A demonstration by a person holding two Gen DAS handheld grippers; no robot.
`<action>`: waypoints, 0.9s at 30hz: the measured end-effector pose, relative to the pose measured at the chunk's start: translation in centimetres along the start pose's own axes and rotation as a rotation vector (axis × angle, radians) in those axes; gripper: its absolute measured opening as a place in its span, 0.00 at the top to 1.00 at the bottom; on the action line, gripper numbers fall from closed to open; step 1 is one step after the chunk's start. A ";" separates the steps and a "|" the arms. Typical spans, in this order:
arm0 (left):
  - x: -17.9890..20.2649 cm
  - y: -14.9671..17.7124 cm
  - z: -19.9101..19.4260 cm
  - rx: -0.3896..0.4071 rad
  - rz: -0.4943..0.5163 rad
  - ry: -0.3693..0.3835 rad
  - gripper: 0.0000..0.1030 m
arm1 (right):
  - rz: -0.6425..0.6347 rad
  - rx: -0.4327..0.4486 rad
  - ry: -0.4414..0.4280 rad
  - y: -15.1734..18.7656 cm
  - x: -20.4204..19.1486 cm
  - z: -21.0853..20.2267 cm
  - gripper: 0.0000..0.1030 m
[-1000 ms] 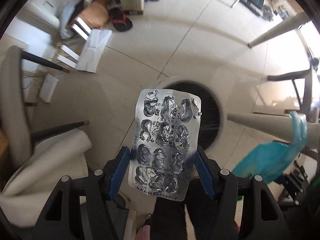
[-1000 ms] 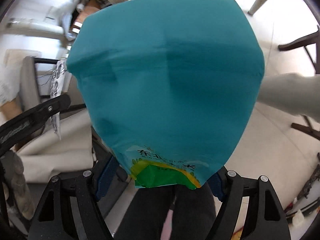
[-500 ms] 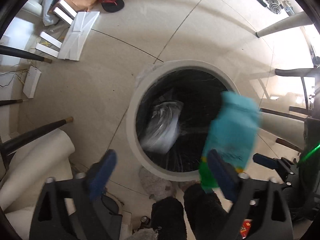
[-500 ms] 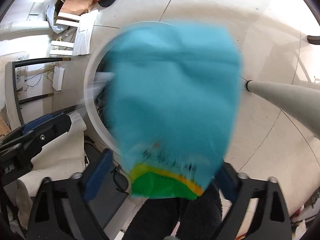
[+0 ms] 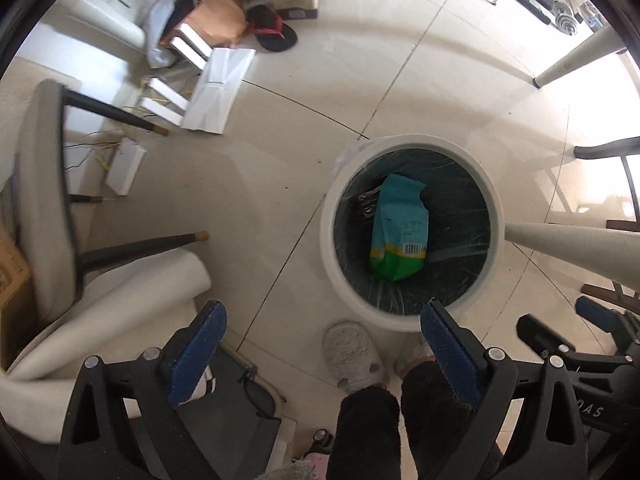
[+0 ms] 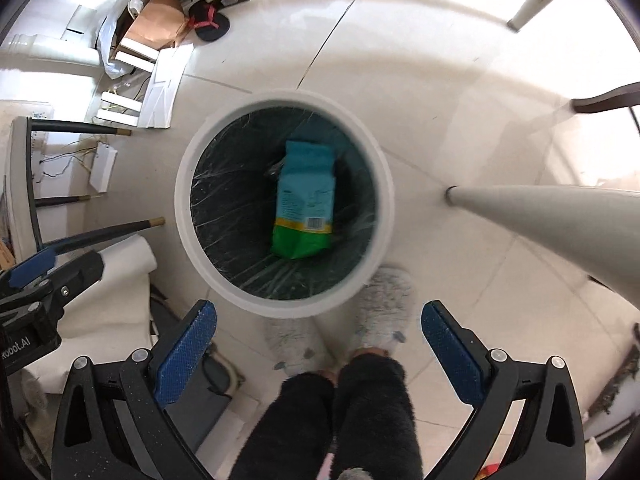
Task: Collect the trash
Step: 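Move both tools back toward the table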
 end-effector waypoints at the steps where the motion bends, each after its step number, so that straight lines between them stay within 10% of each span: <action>1: -0.3 0.5 -1.0 0.005 -0.005 -0.002 0.03 | -0.001 0.006 0.018 0.1 -0.4 -0.8 0.00; 19: -4.0 8.2 -24.9 0.131 -0.047 0.032 0.03 | -0.059 0.141 -0.008 8.8 -5.7 -27.3 0.00; 27: -3.3 5.8 -35.6 0.292 -0.042 0.030 0.03 | -0.012 0.271 -0.079 8.1 -4.9 -40.9 0.00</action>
Point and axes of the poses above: each gripper's, at about its wrist camera, not at the fingertips, and z roughly the way its jaws point, x to its right, y to its underside, the point moved 2 cm from there along z, roughly the way its jaws point, and after that the axes turned 4 degrees about -y, right-handed, at the moved point
